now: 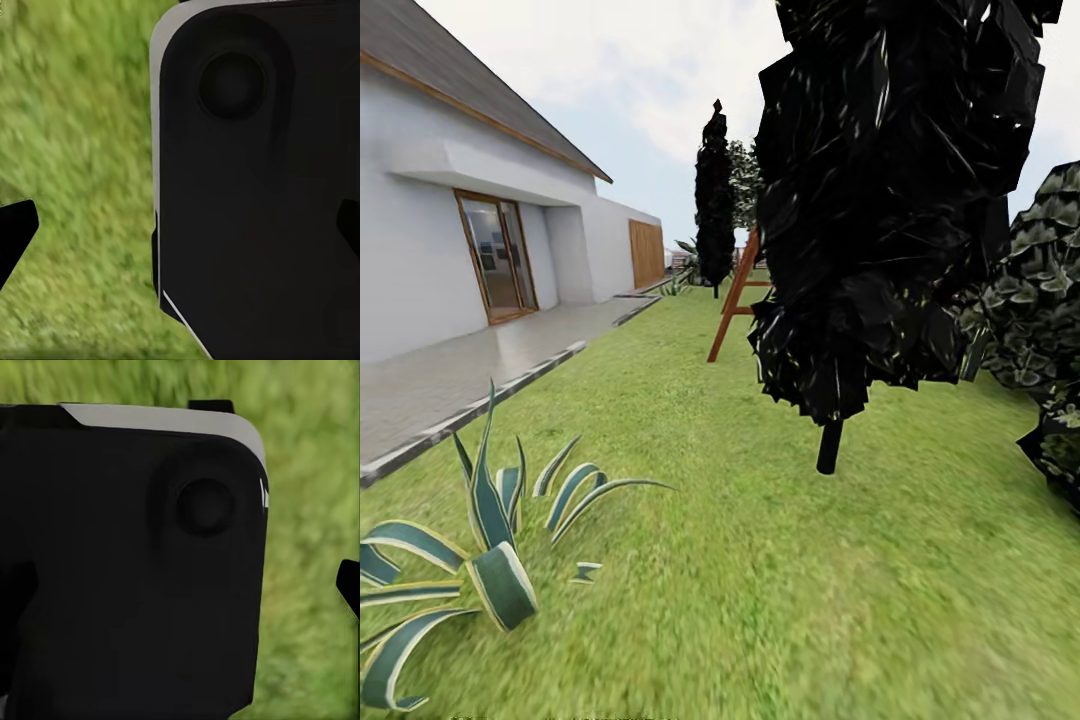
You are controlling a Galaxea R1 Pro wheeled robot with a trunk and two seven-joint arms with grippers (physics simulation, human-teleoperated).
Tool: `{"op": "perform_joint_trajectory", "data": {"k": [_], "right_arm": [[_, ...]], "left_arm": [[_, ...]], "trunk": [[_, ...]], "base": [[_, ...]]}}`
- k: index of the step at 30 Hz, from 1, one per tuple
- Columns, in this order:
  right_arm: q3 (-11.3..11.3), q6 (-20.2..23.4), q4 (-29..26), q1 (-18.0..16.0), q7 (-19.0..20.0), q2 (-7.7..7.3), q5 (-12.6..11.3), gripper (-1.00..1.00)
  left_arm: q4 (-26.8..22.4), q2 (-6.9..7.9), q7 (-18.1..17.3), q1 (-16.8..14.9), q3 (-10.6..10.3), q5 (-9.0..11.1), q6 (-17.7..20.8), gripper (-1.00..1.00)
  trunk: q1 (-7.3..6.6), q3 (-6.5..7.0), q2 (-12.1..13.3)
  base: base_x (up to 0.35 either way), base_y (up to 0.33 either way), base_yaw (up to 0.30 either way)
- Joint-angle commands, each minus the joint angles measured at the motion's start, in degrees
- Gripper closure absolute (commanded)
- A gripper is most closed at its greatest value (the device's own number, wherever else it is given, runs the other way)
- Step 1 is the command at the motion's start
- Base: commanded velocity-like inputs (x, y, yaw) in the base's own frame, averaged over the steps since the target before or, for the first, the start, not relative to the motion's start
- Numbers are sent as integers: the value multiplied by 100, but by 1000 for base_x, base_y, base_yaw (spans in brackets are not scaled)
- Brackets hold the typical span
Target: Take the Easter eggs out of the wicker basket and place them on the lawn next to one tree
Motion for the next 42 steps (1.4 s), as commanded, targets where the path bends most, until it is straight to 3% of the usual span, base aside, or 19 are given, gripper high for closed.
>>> {"op": "perform_joint_trajectory", "data": {"k": [1,9,27,42], "right_arm": [[0,3,10,-7,5,0,-3,-100],[0,-5,10,-7,5,0,-1,-100],[15,-6,10,-7,5,-6,42,-100],[20,17,54,-7,-2,-37,54,-100]], "left_arm": [[-1,0,-1,0,4,5,0,-100],[-2,0,-3,0,10,5,4,-100],[-1,0,-1,0,7,6,9,-100],[-1,0,1,0,2,6,4,-100]], "trunk": [[0,-4,-2],[0,-4,-2],[0,-4,-2],[0,-4,-2]], "base": [[0,0,252],[37,8,252],[320,16,240],[65,0,13]]}}
